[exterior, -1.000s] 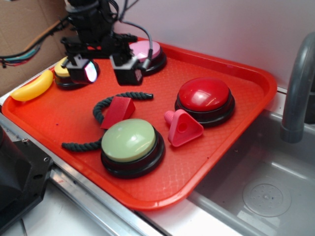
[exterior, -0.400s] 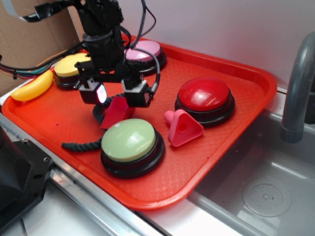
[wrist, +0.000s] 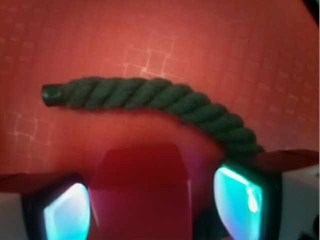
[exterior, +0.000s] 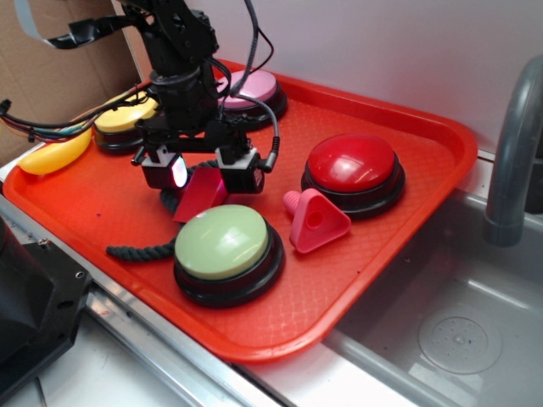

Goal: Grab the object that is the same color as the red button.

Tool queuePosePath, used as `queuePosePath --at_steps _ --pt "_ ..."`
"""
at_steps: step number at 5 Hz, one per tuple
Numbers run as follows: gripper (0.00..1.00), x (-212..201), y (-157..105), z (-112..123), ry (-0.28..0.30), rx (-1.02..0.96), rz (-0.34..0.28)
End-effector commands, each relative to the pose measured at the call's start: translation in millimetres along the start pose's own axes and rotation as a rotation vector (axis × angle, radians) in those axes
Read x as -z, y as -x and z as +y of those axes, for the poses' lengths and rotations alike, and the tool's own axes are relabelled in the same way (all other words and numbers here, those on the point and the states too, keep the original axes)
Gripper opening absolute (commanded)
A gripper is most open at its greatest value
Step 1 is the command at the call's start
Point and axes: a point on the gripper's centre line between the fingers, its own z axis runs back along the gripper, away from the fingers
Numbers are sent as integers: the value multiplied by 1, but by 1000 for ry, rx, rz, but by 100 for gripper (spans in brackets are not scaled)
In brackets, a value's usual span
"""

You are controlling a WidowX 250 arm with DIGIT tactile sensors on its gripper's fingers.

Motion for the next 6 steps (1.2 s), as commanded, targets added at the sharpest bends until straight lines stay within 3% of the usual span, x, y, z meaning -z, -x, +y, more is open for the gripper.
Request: queuePosePath --at_steps 1,3,6 --pt "0 -6 -4 2 21 2 -8" --pt "0 -61 -9 12 -16 144 37" --pt "0 -143 -2 51 25 275 -19"
